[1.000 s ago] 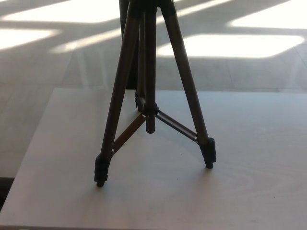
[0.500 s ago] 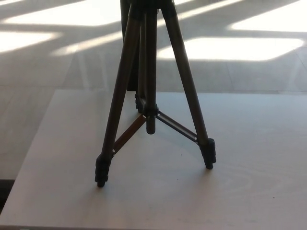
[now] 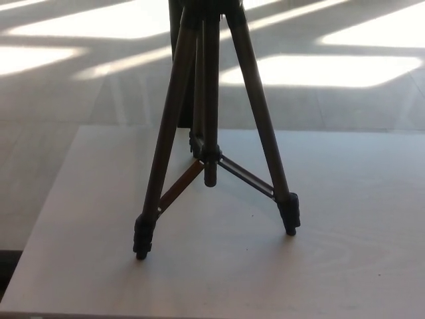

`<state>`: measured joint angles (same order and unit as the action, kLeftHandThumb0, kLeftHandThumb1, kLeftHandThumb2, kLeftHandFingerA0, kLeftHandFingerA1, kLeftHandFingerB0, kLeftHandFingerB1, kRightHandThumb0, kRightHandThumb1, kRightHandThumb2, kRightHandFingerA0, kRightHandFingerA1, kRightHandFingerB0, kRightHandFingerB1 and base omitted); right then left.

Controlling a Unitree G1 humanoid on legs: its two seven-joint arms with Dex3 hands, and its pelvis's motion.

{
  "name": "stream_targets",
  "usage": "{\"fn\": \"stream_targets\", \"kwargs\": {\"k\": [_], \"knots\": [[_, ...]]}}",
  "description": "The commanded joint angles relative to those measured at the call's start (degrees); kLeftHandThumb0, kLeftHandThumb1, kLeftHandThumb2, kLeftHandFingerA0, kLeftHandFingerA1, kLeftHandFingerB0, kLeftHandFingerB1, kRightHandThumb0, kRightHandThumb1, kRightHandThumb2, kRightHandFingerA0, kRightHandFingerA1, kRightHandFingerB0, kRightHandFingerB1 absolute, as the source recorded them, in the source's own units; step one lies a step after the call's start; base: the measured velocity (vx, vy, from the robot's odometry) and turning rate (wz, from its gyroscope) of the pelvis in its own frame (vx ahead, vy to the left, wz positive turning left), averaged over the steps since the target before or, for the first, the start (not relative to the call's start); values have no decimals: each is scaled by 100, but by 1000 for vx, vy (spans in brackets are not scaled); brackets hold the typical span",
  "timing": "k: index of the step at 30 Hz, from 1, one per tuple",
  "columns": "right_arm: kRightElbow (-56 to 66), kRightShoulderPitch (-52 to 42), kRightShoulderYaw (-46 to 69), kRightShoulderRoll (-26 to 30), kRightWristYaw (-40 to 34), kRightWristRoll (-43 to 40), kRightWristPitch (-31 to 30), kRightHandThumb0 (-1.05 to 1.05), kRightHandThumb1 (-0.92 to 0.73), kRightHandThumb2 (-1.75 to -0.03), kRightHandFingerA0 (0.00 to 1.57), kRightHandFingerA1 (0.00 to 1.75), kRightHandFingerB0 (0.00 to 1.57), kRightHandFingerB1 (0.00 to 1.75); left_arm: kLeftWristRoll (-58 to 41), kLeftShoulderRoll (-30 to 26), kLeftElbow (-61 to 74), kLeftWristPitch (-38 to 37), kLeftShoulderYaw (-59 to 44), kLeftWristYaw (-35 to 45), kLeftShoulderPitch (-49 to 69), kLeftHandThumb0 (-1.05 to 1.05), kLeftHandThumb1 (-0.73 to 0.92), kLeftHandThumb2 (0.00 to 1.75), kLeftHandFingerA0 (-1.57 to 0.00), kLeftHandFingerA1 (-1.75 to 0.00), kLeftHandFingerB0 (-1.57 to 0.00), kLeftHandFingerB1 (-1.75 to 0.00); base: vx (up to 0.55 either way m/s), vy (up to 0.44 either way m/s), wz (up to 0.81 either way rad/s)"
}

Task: Use both hands of the robot to pick up the tripod lying in the middle of the desk and make it stand upright on the desk

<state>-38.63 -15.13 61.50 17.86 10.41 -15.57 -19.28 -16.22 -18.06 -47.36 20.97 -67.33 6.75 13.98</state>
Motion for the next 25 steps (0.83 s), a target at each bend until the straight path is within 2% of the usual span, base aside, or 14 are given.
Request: {"fn": "stream_targets", "kwargs": {"k": [1, 2, 4, 6, 8, 10, 11, 12, 15, 16, 18, 19, 22, 25], "knots": [[-135, 43, -11, 147, 11, -560, 0, -92, -71, -105, 0, 22, 10, 9, -422, -201, -210, -425, 172, -44, -18, -54, 70, 123, -8, -69, 0, -64, 0, 0, 0], [-28, 11, 291, 130, 332, -1135, -626, -102, -81, -108, 0, 15, 0, 0, -456, -227, -102, -374, 213, -120, -43, -73, 84, 68, -5, -115, 0, -76, 0, 0, 0], [-40, 105, 353, 122, -27, -1156, -704, -101, -76, -105, 0, 14, 0, 0, -507, -205, 4, -324, 246, -135, -8, -72, 84, 69, -5, -115, 0, -75, 0, 0, 0], [-22, 9, 254, 70, 69, -1117, -660, -105, -80, -116, 0, 18, 0, 6, -575, -280, 57, -208, 300, -35, 7, -73, 85, 67, -6, -106, 0, -79, 0, 0, 0], [-186, 98, 330, 136, 106, -1294, -764, -105, -79, -109, 0, 15, 0, 0, -616, -297, 43, -227, 346, -29, 18, -74, 87, 64, -10, -97, 0, -80, 0, 0, 0], [-164, 79, 93, 4, 87, -1090, -313, -103, -77, -107, 0, 12, 0, 0, -736, -349, 76, -171, 344, -23, -34, -72, 87, 64, -13, -95, -2, -80, 0, 0, 0], [-52, -22, -156, -7, 119, -882, -141, -81, -90, -67, 0, 7, 0, 12, -778, -343, 117, -143, 364, -30, -20, -73, 87, 64, -13, -95, 0, -80, 0, 0, 0], [150, -79, -168, -52, 88, -967, -252, -105, -81, -110, 0, 12, 0, 0, -803, -381, 44, -186, 394, -16, -47, -74, 86, 66, -9, -95, 0, -80, 0, 0, 0], [346, -190, -221, -116, 77, -1115, -274, -104, -80, -109, 0, 11, 0, 0, -886, -417, -24, -249, 459, 9, -45, -73, 87, 65, -9, -95, -1, -81, 0, 0, 0], [-147, 20, -191, 28, -32, -1123, -84, -81, -83, -76, 0, 5, 0, 8, -927, -429, -81, -305, 465, 12, -54, -73, 86, 64, -12, -93, -1, -79, 0, 0, 0], [2, -52, -259, -15, -7, -1160, -99, -81, -85, -76, 0, 7, 0, 8, -965, -455, -123, -333, 522, 86, -30, -74, 87, 64, -10, -93, -1, -79, 0, 0, 0], [-106, -122, -319, 126, 211, -1202, -301, -105, -78, -114, 0, 20, 0, 2, -1030, -458, -129, -310, 498, 57, -43, -73, 87, 64, -7, -96, 0, -81, 0, 0, 0], [-17, -36, 108, -50, 100, -1825, -492, -103, -74, -102, 0, 11, 0, 0, -1120, -492, -173, -314, 533, 17, -44, -73, 89, 64, -8, -96, 0, -81, 0, 0, 0], [-16, -39, 127, -25, 117, -1870, -514, -105, -76, -107, 0, 11, 0, 0, -1172, -467, -184, -349, 561, 44, 18, -73, 90, 63, -10, -92, 0, -79, 0, 0, 0]]}}
